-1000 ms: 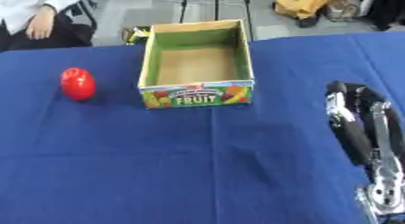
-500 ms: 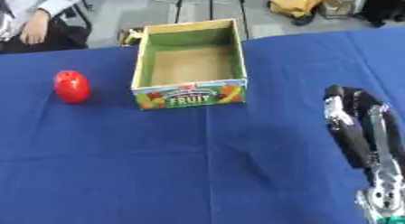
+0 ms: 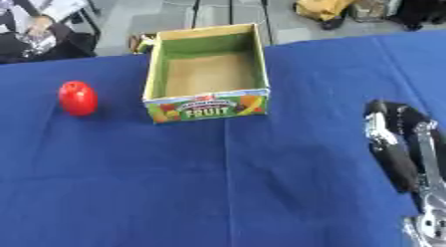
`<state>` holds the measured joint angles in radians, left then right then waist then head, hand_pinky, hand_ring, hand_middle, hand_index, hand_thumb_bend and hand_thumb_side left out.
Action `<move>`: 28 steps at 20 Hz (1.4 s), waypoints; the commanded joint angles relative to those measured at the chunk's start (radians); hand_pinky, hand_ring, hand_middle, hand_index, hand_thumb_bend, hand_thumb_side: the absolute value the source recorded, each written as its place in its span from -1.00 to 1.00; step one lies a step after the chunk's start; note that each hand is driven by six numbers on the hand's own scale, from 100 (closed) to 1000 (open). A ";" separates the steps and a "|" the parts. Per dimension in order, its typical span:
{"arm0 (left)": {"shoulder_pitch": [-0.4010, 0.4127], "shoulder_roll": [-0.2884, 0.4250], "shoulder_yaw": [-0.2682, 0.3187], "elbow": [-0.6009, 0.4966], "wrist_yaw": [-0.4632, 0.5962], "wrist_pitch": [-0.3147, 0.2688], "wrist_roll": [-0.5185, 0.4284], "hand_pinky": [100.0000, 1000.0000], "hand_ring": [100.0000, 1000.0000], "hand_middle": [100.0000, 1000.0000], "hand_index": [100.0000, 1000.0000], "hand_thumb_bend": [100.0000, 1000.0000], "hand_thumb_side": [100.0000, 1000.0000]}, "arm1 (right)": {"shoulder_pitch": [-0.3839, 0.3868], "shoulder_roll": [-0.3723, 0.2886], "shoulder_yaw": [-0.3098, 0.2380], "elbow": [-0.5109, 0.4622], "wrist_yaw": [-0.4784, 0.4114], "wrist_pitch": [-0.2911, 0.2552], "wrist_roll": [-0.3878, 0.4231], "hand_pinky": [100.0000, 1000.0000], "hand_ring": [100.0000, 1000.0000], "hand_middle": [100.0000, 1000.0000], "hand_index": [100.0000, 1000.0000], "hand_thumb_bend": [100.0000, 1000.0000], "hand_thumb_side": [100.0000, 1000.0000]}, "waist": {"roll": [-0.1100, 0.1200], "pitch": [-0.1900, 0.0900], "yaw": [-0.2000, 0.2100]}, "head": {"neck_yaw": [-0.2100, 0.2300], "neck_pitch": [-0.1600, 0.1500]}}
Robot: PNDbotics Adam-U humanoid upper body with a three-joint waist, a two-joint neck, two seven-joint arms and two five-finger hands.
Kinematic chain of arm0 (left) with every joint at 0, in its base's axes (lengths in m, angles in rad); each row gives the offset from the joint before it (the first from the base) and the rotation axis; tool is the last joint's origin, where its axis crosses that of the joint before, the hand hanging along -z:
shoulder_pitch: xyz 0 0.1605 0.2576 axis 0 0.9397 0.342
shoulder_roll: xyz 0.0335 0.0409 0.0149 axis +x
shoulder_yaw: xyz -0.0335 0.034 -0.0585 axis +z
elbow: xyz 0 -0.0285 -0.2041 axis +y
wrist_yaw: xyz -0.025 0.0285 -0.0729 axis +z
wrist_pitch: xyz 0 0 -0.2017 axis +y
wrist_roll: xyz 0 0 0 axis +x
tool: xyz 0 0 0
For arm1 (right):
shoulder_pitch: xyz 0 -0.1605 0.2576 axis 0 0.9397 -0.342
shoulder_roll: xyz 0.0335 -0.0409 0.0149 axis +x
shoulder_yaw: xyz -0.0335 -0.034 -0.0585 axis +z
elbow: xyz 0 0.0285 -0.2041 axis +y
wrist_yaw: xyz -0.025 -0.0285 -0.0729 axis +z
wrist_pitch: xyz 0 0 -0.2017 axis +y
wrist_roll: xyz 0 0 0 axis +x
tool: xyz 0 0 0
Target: Pick up objects on the table and place them in the box.
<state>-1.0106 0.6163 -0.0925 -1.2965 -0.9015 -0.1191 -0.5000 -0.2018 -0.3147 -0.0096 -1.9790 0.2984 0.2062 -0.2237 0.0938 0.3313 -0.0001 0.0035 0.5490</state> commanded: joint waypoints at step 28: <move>-0.129 -0.055 0.041 0.342 -0.361 -0.025 -0.290 0.31 0.93 1.00 1.00 0.33 0.48 | -0.013 -0.033 0.009 -0.021 -0.004 0.008 0.010 0.48 0.08 -0.18 0.32 -1.00 0.50 | 0.015 0.000 -0.050 | 0.053 -0.043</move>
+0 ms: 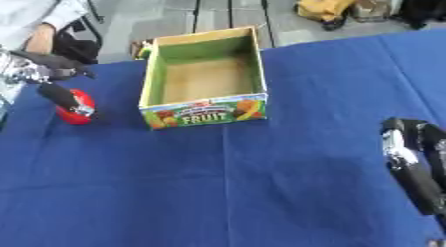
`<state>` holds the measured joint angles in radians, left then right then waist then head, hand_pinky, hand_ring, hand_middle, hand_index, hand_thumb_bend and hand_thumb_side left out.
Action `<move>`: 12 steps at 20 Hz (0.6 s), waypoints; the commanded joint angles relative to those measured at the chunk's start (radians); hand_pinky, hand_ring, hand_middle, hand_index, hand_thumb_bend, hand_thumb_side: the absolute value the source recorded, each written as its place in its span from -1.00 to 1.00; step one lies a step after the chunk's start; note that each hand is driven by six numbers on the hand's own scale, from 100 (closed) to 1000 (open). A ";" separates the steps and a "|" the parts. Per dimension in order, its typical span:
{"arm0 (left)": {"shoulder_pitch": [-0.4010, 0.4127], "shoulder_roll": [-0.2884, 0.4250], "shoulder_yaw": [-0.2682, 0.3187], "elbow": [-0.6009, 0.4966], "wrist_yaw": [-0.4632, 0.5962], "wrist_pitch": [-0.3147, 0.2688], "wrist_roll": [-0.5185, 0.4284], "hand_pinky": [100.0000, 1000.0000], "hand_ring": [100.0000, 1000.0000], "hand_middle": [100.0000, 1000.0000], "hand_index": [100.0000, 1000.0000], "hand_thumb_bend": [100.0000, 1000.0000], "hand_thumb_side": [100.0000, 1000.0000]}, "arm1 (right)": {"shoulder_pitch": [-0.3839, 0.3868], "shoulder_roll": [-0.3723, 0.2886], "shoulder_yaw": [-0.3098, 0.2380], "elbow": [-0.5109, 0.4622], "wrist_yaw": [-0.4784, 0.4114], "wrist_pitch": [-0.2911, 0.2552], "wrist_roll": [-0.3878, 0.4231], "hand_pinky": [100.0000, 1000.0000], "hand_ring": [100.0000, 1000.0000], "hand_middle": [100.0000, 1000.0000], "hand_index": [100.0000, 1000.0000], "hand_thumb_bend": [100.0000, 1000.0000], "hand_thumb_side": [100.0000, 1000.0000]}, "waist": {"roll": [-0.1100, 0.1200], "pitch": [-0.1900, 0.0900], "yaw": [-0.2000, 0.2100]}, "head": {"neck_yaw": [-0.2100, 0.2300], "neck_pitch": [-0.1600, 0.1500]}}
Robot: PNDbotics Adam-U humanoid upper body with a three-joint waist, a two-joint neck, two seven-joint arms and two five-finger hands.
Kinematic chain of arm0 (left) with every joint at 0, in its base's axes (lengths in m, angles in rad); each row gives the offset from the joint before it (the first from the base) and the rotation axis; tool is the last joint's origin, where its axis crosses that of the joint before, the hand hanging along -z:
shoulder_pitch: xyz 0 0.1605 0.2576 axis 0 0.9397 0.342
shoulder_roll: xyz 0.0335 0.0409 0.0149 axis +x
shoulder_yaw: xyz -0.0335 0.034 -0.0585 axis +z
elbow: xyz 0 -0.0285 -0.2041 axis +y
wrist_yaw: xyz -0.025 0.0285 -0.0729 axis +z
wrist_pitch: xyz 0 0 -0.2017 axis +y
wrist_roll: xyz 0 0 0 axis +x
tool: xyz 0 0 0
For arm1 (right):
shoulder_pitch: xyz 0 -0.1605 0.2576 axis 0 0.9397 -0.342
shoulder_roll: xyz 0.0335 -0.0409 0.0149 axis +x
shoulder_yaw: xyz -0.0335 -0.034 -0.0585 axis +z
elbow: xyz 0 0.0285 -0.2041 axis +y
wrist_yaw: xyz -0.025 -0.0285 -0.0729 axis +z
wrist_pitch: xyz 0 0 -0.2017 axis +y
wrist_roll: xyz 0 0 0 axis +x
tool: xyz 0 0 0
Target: Pick up objects on the table and place them in the box.
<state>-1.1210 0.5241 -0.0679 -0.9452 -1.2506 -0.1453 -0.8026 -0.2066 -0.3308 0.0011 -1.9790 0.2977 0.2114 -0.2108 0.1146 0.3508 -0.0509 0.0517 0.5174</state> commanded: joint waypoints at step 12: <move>-0.001 0.070 0.063 0.042 0.011 0.040 0.058 0.18 0.79 1.00 1.00 0.24 0.54 | -0.011 -0.017 -0.004 -0.021 -0.005 0.002 -0.002 0.48 0.08 -0.19 0.32 -1.00 0.51 | -0.014 -0.010 -0.003 | 0.006 -0.004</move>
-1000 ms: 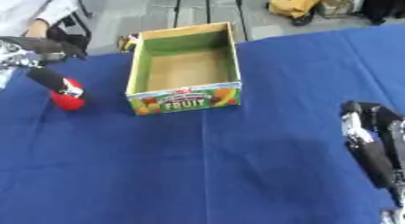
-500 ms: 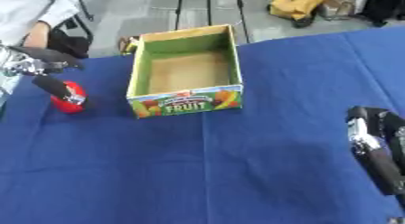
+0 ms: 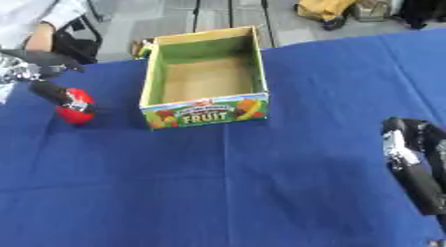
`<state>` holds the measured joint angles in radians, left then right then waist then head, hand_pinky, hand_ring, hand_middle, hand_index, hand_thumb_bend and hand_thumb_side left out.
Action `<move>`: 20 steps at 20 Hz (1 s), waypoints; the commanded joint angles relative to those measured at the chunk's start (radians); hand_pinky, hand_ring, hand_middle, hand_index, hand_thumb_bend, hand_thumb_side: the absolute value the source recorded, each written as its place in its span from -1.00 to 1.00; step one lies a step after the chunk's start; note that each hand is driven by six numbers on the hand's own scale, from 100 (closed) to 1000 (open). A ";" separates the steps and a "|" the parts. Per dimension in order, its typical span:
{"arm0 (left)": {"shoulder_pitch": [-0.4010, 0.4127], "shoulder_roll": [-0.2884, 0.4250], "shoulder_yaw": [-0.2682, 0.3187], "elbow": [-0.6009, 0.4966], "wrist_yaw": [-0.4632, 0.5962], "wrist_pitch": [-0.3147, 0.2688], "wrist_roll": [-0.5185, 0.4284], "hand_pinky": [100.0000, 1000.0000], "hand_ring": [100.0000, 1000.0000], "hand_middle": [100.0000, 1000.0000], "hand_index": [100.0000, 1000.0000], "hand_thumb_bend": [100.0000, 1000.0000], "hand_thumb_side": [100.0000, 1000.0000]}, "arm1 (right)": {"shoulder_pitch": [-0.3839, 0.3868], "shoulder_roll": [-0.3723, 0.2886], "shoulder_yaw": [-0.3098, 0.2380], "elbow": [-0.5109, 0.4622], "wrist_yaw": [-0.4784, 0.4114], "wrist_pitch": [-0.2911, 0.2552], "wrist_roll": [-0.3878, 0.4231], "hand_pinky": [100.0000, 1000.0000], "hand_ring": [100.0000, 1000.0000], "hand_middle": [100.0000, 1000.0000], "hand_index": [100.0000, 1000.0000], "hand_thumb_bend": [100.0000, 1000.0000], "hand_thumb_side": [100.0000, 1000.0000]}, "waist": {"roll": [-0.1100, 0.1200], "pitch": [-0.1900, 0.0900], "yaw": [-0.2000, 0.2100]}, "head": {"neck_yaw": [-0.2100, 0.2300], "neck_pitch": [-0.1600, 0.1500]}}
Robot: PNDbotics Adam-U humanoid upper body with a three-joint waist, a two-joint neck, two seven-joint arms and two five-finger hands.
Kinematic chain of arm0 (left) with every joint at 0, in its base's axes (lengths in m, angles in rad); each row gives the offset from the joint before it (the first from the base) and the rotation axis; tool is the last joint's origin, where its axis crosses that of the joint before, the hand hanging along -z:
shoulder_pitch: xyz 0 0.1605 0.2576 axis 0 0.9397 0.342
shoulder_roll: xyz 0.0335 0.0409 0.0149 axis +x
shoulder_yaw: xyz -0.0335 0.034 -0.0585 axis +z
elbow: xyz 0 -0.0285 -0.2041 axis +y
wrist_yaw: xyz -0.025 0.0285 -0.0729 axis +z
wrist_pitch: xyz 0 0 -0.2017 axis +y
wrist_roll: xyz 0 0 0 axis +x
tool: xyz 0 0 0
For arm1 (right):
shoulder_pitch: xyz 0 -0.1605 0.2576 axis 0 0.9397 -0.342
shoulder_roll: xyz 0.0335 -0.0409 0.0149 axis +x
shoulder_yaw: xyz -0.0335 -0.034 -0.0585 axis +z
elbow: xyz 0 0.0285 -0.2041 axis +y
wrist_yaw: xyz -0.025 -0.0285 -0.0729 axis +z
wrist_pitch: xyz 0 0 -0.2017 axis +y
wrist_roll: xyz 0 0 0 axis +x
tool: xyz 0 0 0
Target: Pick up objects on the table and place them in the box.
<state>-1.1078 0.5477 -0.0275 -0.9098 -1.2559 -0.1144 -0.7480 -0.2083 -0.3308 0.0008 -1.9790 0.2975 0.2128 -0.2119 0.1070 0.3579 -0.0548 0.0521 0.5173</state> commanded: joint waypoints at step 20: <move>0.006 0.034 0.053 0.120 0.198 0.075 0.024 -0.71 0.18 0.82 1.00 0.01 0.19 | -0.021 -0.013 -0.005 -0.021 -0.011 0.003 0.000 0.49 0.08 -0.19 0.31 -1.00 0.50 | -0.018 0.009 -0.021 | 0.039 -0.036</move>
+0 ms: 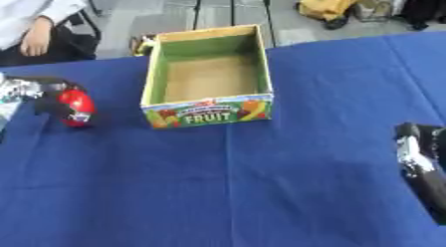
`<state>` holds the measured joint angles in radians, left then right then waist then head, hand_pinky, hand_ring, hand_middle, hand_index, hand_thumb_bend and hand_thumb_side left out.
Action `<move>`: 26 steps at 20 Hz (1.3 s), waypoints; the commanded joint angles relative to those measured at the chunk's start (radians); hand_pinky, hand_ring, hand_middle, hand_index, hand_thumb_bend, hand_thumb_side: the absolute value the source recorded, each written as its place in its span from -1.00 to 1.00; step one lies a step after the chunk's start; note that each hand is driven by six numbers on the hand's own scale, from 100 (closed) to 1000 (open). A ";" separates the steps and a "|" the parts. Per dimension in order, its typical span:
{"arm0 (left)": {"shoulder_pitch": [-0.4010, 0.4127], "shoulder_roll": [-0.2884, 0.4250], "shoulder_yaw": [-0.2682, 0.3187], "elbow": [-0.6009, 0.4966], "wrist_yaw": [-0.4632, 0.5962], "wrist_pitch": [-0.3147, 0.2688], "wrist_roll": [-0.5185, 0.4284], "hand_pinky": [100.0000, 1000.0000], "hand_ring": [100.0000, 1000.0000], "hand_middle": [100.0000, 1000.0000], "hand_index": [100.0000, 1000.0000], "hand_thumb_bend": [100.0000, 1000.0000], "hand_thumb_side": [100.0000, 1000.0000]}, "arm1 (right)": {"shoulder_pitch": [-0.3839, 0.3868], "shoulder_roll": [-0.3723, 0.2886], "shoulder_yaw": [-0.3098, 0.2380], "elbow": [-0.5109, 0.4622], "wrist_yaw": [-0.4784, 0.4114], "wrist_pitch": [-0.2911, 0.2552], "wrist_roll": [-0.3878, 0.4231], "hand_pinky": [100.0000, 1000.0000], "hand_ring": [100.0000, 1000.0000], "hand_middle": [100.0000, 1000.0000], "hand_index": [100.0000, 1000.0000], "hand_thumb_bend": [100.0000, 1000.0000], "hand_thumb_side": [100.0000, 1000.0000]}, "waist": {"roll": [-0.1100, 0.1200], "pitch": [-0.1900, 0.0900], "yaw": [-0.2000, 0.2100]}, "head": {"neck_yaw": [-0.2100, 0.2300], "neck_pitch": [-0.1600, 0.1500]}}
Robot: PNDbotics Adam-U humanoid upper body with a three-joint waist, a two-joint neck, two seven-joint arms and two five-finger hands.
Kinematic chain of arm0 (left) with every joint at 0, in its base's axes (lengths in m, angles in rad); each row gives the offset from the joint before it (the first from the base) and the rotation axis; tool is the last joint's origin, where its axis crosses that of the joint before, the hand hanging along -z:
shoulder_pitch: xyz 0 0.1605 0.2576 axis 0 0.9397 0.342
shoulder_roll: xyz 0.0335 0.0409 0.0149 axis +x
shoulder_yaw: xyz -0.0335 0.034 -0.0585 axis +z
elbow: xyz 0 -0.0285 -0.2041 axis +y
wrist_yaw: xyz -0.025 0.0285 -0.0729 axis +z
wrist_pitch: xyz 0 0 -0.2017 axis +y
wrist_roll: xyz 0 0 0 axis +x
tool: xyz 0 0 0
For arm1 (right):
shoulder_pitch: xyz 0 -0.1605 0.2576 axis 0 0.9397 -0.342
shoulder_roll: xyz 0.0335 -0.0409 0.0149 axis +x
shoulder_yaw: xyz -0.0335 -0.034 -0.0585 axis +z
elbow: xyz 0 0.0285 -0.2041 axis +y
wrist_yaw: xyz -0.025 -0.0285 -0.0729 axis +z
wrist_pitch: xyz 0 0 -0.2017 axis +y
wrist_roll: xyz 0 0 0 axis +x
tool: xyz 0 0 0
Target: Pick up objects on the table and place them in the box.
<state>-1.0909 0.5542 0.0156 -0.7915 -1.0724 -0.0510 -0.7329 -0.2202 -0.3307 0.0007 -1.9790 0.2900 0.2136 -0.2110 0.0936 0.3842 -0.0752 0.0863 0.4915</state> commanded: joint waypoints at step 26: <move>-0.022 0.034 0.000 0.013 0.114 0.117 0.096 -0.75 -0.02 0.66 0.49 -1.00 -0.92 | -0.003 -0.009 -0.009 -0.021 -0.006 0.012 -0.019 0.48 0.08 -0.20 0.30 -1.00 0.46 | -0.002 -0.029 0.009 | -0.006 0.009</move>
<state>-1.0914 0.5625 0.0167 -0.7538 -0.9664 0.0664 -0.6511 -0.2193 -0.3304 -0.0003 -1.9790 0.2881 0.2256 -0.2256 0.0947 0.3816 -0.0678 0.0834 0.4930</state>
